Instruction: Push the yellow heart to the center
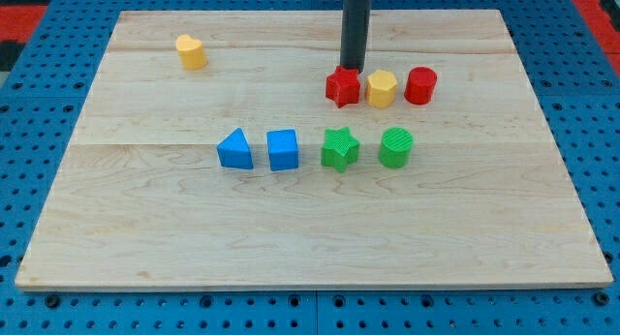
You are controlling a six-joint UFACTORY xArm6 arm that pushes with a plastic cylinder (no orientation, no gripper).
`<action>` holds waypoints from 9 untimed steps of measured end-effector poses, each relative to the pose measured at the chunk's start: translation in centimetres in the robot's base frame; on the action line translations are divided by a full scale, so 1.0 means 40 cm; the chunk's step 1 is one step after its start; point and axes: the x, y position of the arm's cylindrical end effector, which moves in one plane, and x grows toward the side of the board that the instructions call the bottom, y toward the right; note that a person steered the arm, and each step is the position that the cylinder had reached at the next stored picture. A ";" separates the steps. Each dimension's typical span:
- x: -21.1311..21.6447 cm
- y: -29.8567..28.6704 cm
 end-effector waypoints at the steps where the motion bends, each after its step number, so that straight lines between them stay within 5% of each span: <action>1: 0.017 -0.002; 3: 0.017 -0.010; 4: -0.084 -0.020; 7: 0.106 -0.402; 8: 0.091 -0.594; 9: -0.042 -0.683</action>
